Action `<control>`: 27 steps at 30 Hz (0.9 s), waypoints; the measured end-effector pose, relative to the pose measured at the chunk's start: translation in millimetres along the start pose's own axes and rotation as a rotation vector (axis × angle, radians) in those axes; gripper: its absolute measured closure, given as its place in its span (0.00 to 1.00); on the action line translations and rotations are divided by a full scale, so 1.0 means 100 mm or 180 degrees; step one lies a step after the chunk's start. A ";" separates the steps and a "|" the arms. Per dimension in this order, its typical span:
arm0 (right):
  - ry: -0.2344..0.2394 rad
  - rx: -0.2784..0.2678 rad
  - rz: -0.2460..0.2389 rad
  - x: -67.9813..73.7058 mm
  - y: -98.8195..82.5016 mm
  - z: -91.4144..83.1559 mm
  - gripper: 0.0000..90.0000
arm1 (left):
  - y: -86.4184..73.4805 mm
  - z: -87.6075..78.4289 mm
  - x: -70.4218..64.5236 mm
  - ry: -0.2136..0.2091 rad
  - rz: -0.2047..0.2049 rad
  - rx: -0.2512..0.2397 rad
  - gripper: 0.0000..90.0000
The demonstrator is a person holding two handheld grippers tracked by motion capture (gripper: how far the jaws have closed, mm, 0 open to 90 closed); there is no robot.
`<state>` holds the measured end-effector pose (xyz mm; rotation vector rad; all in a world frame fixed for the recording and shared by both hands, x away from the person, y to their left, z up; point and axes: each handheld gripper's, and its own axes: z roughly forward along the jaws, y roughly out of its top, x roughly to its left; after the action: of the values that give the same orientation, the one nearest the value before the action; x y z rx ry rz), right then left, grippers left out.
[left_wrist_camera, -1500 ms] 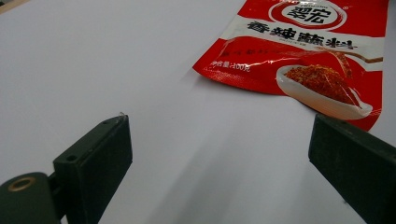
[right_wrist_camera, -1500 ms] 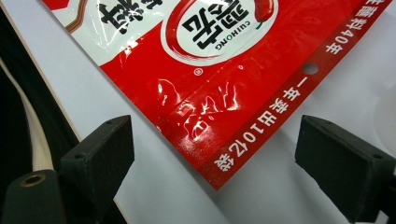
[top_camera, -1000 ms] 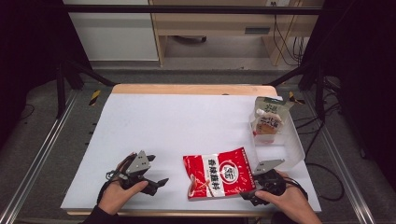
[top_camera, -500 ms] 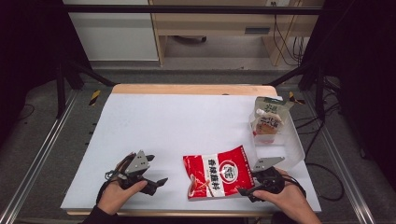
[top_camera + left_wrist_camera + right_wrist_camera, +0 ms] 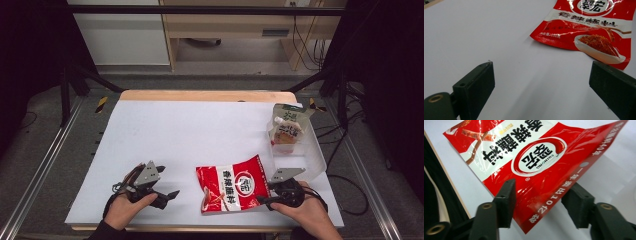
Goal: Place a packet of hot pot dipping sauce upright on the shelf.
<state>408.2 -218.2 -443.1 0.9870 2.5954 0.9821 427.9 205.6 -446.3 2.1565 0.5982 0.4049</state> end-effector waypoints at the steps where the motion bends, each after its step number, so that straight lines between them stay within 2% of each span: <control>1: -0.0009 -0.0005 -0.0022 -0.01 0.00 0.00 0.55 | 0.00 0.00 0.00 0.0001 0.0000 0.0000 0.07; 16: -0.0045 0.0006 -0.0105 0.02 0.03 -0.02 0.77 | 0.00 0.00 0.00 -0.0008 0.0006 0.0004 0.07; 20: -0.0053 -0.0023 -0.0129 0.04 0.06 -0.02 0.88 | 0.00 0.01 0.00 -0.0007 0.0004 0.0006 0.07; 27: -0.0202 -0.0068 -0.0201 0.08 0.21 -0.04 0.96 | 0.00 0.00 0.00 0.0003 0.0001 0.0000 0.07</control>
<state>411.0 -203.2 -426.4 0.9101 2.5423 0.9455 427.9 205.9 -446.2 2.1565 0.5983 0.4061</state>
